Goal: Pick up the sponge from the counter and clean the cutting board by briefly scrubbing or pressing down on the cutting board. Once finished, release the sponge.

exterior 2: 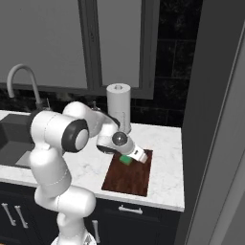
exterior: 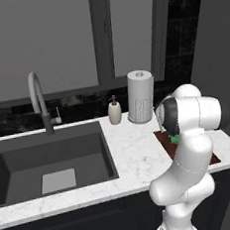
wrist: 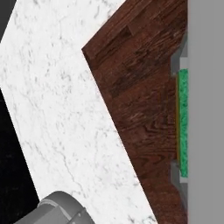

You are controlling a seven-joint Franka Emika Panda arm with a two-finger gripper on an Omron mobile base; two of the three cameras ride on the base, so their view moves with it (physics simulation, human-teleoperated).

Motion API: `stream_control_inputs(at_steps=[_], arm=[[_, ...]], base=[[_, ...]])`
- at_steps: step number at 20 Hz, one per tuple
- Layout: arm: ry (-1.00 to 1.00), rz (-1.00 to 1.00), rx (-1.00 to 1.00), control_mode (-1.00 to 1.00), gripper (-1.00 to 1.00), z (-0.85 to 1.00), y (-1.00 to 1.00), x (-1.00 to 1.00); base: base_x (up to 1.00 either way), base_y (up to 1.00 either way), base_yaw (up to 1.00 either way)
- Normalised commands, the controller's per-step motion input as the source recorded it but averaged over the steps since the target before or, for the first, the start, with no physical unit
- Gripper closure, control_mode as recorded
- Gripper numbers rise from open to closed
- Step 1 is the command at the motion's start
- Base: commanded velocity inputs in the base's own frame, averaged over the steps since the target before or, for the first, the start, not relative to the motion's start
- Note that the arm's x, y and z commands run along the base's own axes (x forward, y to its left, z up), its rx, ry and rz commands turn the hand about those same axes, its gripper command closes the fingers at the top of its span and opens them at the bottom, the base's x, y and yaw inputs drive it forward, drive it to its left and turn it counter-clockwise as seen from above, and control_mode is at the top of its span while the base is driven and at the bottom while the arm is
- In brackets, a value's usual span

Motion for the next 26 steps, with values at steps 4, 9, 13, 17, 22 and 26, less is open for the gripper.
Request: stream_control_inputs(at_steps=[4,9,13,17,22,26], arm=[[-0.02,0.0,-0.06,-1.0,1.0,-0.43,0.03,-0.82],[0.0,0.01,-0.05,-1.0,1.0,-0.41,0.0,-1.0],[0.01,0.0,-0.03,-1.0,1.0,-0.48,0.0,-0.9],[0.02,0.0,-0.01,-1.0,1.0,-0.51,0.0,-0.81],[0.0,0.0,0.0,-1.0,1.0,-0.49,0.0,-0.98],[0.07,0.0,0.0,-1.0,1.0,-0.21,-0.21,-0.78]], base=[[0.0,0.0,0.0],[0.0,0.0,0.0],[0.0,0.0,0.0],[0.0,0.0,0.0],[0.0,0.0,0.0],[0.0,0.0,0.0]])
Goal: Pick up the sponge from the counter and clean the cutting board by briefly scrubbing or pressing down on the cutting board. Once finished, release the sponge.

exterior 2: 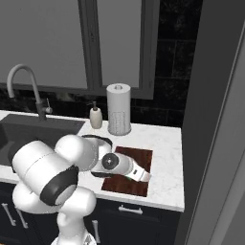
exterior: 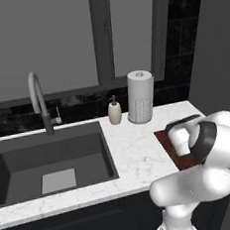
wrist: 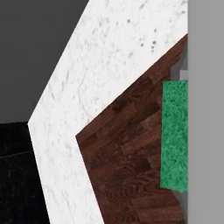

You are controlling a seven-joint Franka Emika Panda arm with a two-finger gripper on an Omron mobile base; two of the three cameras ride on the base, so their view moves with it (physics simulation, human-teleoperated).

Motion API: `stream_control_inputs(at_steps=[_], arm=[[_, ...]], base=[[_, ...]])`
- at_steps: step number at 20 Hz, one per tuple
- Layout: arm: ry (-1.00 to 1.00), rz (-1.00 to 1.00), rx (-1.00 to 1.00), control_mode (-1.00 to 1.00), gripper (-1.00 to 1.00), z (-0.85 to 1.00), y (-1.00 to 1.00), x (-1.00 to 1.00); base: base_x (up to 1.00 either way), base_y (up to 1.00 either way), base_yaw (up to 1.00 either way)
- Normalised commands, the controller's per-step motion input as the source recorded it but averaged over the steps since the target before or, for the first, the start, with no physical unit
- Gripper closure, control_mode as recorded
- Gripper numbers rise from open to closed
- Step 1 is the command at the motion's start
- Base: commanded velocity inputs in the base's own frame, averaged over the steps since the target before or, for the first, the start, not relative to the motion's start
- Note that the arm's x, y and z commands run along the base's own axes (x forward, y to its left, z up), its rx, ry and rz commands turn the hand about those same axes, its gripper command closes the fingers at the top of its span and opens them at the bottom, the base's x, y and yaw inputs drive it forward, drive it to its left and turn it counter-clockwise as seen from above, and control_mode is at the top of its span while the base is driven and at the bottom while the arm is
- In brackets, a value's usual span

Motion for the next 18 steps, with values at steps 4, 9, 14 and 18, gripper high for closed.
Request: stream_control_inputs(at_steps=[4,9,14,18], arm=[[0.27,0.0,0.01,-1.0,1.0,-0.15,-0.14,-0.26],[0.28,0.0,0.14,-1.0,1.0,-0.08,-0.19,-0.2],[0.0,0.0,0.02,-1.0,1.0,-0.4,0.0,-0.25],[-0.11,-0.03,0.0,-1.0,1.0,-0.65,0.0,-0.13]], base=[[0.0,0.0,0.0],[0.0,0.0,0.0],[0.0,0.0,0.0],[0.0,0.0,0.0]])
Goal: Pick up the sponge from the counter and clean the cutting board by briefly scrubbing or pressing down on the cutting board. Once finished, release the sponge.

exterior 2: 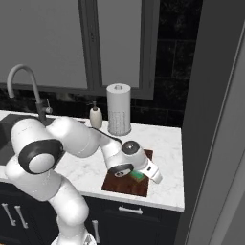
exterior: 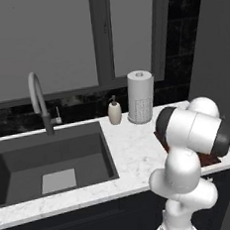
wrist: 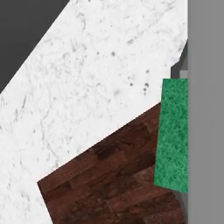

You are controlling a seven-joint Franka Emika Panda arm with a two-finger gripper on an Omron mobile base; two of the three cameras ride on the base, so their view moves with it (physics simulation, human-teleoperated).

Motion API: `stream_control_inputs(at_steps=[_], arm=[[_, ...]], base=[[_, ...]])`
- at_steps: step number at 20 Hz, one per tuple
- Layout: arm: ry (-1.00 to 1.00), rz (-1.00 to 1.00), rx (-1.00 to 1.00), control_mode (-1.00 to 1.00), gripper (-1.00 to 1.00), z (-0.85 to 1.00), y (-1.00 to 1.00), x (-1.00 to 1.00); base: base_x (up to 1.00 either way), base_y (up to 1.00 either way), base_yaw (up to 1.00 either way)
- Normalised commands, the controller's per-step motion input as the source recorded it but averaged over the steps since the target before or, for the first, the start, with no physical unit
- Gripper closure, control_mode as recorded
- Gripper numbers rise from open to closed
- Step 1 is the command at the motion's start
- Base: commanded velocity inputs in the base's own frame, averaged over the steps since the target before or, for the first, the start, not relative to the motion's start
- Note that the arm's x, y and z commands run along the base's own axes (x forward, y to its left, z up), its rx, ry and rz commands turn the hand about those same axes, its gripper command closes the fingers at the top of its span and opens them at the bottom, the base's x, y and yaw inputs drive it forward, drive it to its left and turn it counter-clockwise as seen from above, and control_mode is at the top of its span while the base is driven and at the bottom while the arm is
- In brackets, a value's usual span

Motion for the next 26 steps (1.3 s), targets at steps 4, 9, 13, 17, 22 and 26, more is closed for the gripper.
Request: stream_control_inputs(at_steps=[4,9,13,17,22,26], arm=[[-0.19,-0.09,0.0,-1.0,1.0,-0.63,0.0,0.03],[-0.11,-0.1,0.0,-1.0,1.0,-0.64,0.1,-0.13],[-0.04,-0.18,-0.01,-1.0,1.0,-0.15,0.07,0.37],[0.0,-0.2,0.0,-1.0,1.0,-0.23,0.01,0.56],[-0.01,-0.18,0.01,-1.0,1.0,-0.39,0.0,0.6],[0.0,-0.18,0.06,-1.0,1.0,-0.26,0.0,0.64]], base=[[0.0,0.0,0.0],[0.0,0.0,0.0],[0.0,0.0,0.0],[0.0,0.0,0.0],[0.0,0.0,0.0],[0.0,0.0,0.0]])
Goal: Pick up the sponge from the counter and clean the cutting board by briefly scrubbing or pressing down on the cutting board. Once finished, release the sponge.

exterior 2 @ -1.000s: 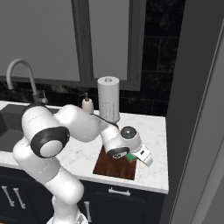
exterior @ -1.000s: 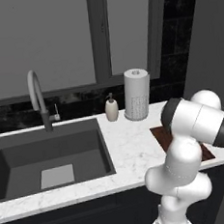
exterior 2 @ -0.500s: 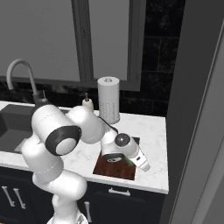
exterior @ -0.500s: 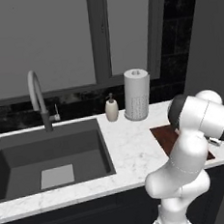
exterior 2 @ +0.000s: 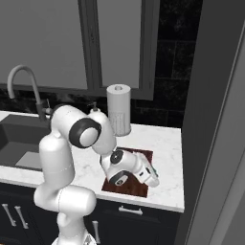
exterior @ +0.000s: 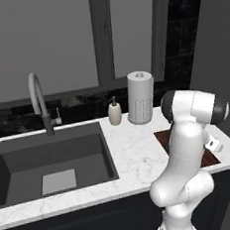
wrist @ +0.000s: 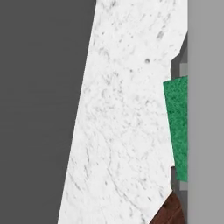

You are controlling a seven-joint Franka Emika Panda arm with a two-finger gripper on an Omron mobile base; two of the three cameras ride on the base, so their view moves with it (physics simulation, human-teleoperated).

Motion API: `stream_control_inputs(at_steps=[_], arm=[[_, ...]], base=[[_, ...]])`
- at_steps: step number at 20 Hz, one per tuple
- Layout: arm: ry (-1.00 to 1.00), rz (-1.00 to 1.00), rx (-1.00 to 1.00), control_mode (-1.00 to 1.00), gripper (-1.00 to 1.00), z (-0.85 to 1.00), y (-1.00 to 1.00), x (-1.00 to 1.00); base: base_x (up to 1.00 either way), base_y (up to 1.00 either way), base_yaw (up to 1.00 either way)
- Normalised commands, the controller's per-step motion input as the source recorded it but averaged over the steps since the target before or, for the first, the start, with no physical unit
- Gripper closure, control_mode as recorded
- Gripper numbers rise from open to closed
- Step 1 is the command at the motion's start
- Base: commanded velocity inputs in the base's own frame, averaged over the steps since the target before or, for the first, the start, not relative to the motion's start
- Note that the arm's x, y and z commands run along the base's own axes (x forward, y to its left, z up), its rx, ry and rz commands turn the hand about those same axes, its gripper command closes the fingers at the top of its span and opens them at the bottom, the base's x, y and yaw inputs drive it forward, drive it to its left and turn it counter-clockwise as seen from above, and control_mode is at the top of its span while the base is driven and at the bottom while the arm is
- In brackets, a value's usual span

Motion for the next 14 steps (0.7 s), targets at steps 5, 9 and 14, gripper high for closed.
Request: stream_control_inputs(at_steps=[5,9,14], arm=[[0.01,-0.14,0.09,-1.0,1.0,-0.01,-0.01,0.67],[0.07,-0.1,0.07,-1.0,1.0,0.0,-0.01,0.69],[0.09,-0.1,0.03,-1.0,1.0,-0.04,0.0,0.81]], base=[[0.0,0.0,0.0],[0.0,0.0,0.0],[0.0,0.0,0.0]])
